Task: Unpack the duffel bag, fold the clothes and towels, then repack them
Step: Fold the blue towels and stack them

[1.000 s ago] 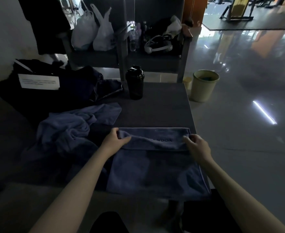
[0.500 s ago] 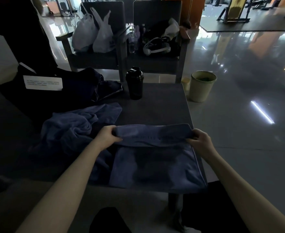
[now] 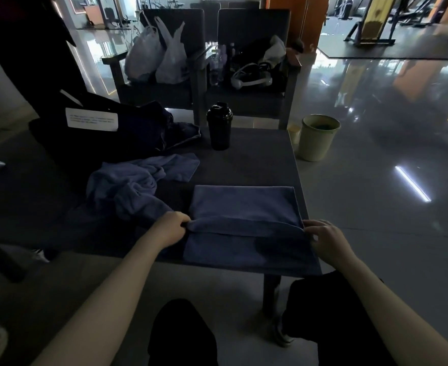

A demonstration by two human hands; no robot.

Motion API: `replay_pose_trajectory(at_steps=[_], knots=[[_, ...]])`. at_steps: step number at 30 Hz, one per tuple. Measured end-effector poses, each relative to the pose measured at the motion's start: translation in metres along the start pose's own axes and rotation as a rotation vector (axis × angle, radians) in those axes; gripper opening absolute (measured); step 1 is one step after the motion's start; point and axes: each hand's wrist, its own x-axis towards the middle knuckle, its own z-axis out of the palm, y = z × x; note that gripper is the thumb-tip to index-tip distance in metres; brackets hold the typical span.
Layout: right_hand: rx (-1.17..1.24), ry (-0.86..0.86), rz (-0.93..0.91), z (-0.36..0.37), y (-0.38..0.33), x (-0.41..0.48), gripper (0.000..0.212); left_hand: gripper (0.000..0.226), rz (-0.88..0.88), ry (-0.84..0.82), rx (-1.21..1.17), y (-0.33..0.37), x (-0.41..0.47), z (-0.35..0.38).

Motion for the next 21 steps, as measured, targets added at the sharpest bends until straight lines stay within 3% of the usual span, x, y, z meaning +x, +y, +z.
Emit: replay_pose_trajectory(at_steps=[8, 15, 18, 21], knots=[[-0.16, -0.064, 0.035, -0.004, -0.019, -0.006, 0.033, 0.029, 0.009, -0.083, -0.027, 0.006, -0.011, 0.0], [0.148, 0.226, -0.03, 0.0, -0.01, -0.01, 0.019, 0.02, 0.126, 0.13, -0.088, 0.005, -0.015, 0.006], [0.139, 0.163, -0.022, 0.003, -0.002, -0.017, 0.023, 0.018, 0.163, 0.152, -0.105, 0.007, -0.021, 0.013], [0.118, 0.077, 0.042, 0.007, -0.002, -0.024, 0.027, 0.023, 0.155, 0.062, -0.07, 0.002, -0.023, 0.026]])
